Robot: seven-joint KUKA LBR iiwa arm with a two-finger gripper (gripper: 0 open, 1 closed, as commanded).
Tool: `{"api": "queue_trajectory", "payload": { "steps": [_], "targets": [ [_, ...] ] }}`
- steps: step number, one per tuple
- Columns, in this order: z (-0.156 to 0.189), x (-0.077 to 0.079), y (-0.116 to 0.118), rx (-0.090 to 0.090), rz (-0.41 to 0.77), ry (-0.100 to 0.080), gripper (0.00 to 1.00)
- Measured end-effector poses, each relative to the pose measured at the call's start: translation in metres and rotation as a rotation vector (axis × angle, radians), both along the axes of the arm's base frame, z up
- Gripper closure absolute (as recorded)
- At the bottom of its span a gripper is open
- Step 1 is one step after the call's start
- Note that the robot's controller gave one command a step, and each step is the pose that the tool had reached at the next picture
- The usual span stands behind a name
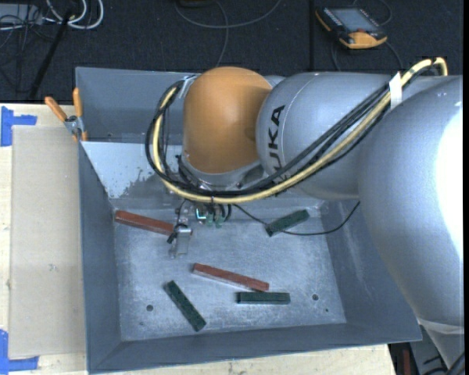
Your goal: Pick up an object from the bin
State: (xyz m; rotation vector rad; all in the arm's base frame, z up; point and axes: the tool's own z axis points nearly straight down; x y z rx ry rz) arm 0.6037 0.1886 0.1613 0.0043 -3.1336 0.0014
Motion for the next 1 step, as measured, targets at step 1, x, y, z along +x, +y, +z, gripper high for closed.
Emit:
{"api": "queue_trajectory", "payload": {
  "steps": [1],
  "targets": [
    [-0.091, 0.0153, -0.0138, -0.003, -0.201, -0.002, 0.0]
  ]
}}
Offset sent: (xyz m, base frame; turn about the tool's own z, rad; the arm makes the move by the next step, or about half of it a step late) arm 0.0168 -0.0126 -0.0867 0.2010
